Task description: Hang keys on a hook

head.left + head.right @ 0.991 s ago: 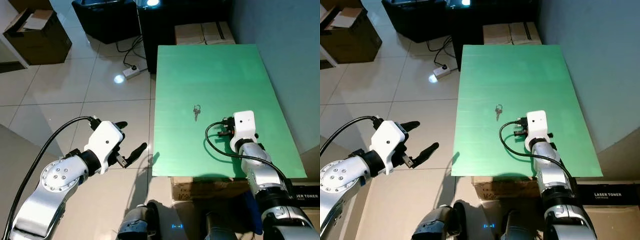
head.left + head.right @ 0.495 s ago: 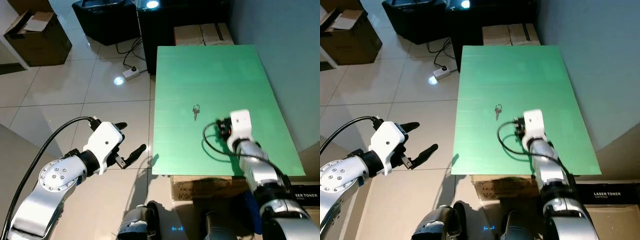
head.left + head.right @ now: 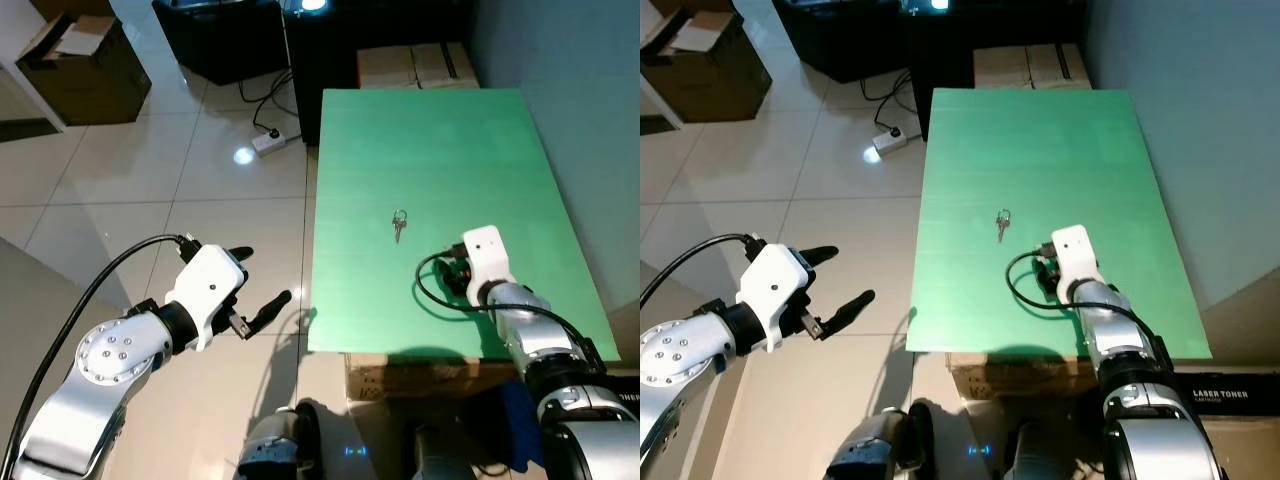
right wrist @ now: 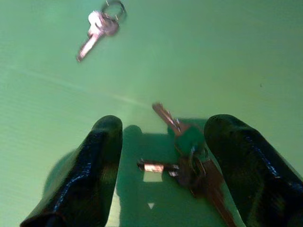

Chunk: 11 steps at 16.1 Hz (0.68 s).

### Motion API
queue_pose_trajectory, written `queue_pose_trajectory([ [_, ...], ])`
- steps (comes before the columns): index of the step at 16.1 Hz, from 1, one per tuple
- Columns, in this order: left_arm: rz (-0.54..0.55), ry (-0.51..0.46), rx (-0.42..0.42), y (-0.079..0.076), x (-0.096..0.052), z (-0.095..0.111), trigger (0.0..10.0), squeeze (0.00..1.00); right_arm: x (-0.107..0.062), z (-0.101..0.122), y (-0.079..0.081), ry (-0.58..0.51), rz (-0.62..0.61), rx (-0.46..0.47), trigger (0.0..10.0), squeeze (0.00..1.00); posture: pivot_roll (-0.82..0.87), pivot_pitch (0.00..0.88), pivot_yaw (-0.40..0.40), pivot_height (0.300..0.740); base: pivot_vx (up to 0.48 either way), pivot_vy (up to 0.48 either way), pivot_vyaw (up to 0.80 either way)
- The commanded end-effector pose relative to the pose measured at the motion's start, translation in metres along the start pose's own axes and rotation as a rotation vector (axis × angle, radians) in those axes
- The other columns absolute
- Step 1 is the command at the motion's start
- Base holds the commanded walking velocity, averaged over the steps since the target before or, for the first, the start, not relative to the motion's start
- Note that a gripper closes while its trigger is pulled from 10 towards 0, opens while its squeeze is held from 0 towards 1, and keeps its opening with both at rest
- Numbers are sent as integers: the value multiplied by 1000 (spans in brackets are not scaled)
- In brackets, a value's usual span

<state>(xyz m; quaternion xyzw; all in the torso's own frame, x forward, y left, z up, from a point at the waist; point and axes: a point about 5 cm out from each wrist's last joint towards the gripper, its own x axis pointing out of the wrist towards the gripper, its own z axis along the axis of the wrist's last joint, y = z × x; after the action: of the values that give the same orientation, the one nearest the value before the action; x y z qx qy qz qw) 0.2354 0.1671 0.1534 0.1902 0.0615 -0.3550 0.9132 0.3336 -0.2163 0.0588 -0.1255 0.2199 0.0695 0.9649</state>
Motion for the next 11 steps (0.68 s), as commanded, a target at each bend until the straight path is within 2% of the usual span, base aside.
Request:
queue_pose_trajectory([
  [1, 1, 17, 6, 3, -3, -2, 10000, 0, 0, -7, 2, 43, 9, 1, 10000, 1000, 102, 218, 146, 740, 0, 0, 0],
  [2, -3, 19, 10, 5, -3, -2, 10000, 0, 0, -10, 1, 60, 11, -9, 10000, 780, 103, 221, 151, 740, 0, 0, 0],
  [3, -4, 20, 11, 5, -4, -2, 10000, 0, 0, -11, 0, 64, 9, -11, 10000, 286, 103, 221, 151, 740, 0, 0, 0],
  [4, -9, 22, 13, 5, -4, -2, 10000, 0, 0, -12, -2, 80, -3, -20, 10000, 0, 103, 221, 151, 740, 0, 0, 0],
  [11, -18, 22, 16, 3, -4, -1, 10000, 0, -3, -9, -9, 61, -25, -21, 10000, 0, 103, 223, 157, 740, 0, 0, 0],
])
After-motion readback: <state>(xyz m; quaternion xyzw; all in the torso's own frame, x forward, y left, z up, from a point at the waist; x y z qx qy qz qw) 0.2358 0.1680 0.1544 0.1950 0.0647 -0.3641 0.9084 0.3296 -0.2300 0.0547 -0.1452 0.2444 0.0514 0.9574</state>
